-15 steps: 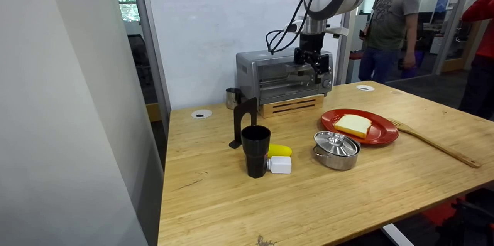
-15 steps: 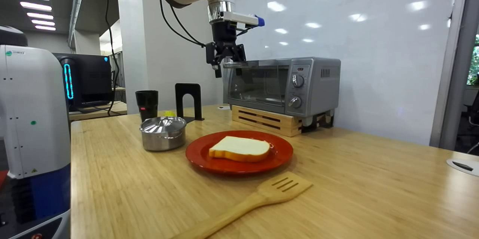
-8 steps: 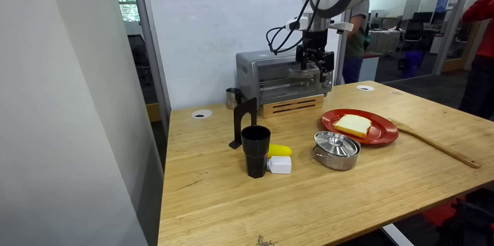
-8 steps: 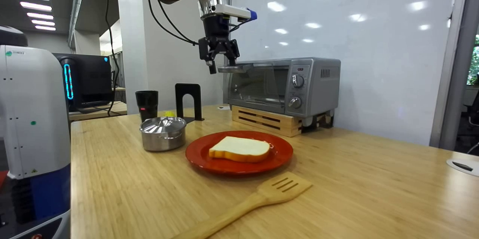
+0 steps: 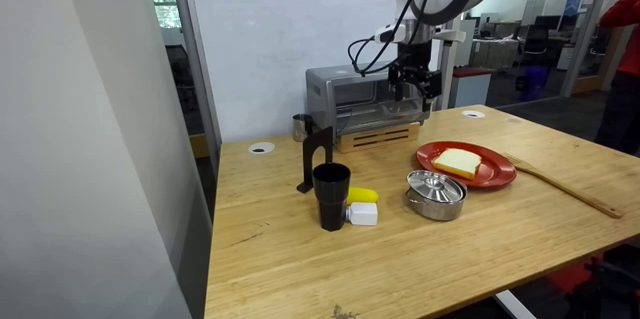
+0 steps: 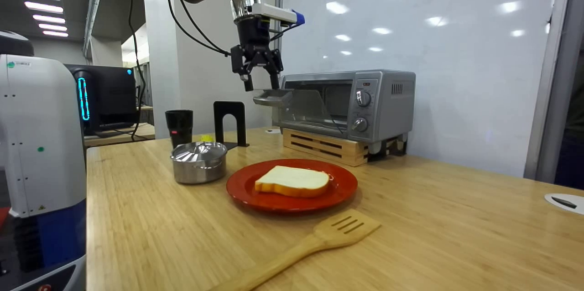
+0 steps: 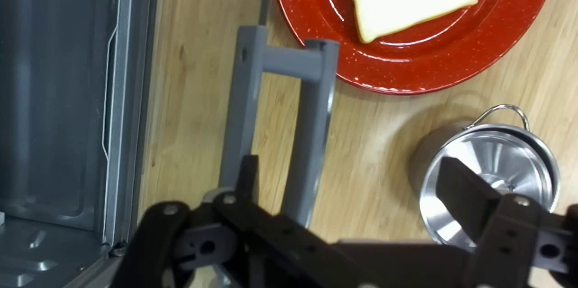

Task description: Open the oven door, pick up the slice of bread from the red plate using the wooden spatula and put it in the oven, close the oven door

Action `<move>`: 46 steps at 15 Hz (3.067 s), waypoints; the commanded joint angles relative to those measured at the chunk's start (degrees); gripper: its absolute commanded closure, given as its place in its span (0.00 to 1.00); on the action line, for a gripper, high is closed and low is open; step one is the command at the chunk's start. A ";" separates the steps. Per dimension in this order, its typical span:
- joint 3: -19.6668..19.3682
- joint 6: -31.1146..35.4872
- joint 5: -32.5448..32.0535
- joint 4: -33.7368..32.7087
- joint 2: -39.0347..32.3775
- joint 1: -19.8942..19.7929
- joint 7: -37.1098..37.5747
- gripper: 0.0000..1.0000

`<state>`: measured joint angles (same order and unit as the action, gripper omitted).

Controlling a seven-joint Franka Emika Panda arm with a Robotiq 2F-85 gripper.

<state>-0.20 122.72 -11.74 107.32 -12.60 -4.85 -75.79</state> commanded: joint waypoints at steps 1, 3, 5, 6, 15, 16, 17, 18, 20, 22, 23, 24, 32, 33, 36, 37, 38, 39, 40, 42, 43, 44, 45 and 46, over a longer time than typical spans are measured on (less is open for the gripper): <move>-0.30 2.27 -1.38 3.13 2.26 0.45 0.81 0.00; -0.38 2.66 -1.56 3.41 2.34 0.48 0.90 0.00; -0.47 2.60 -1.83 3.55 2.30 0.51 1.36 0.00; -0.58 2.03 -2.08 3.40 2.45 0.66 2.64 0.00; -1.31 0.32 -4.07 4.88 9.84 0.77 24.22 0.00; -1.47 0.06 -5.52 5.95 11.16 0.83 25.32 0.00; -1.75 0.48 -6.89 7.49 12.60 0.66 25.49 0.00; -2.00 -0.25 -7.93 9.23 14.19 0.49 24.91 0.00; -2.63 -0.91 -11.09 12.09 17.00 0.38 27.37 0.00; -2.83 -0.54 -9.74 9.12 14.41 0.78 26.82 0.00; -3.05 -0.54 -10.50 10.15 15.53 0.78 27.92 0.00; -3.15 -0.55 -10.67 10.78 16.31 0.79 28.34 0.00; -3.68 1.29 -9.80 17.72 21.04 0.50 31.14 0.00; -4.08 2.16 -9.70 20.27 22.57 0.25 32.10 0.00; -5.98 5.13 -10.20 27.57 26.46 -0.77 36.66 0.00; -6.77 6.15 -10.69 30.04 27.73 -1.32 38.81 0.00; -7.72 7.75 -11.10 32.51 28.95 -1.84 40.33 0.00; -8.90 9.38 -11.07 34.87 30.15 -2.44 41.42 0.00; -10.08 11.16 -11.16 37.04 31.14 -3.19 42.73 0.00; -12.67 13.76 -10.85 40.77 33.00 -5.12 45.11 0.00; -13.89 15.18 -11.00 42.46 33.70 -6.13 46.14 0.00; -15.18 16.95 -11.24 44.08 34.28 -7.33 47.15 0.00; -16.44 19.08 -11.40 45.61 34.53 -8.47 47.86 0.00; -17.50 20.45 -10.88 46.57 34.65 -9.47 48.66 0.00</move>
<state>-15.47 137.96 -22.22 149.16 19.90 -11.19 -29.66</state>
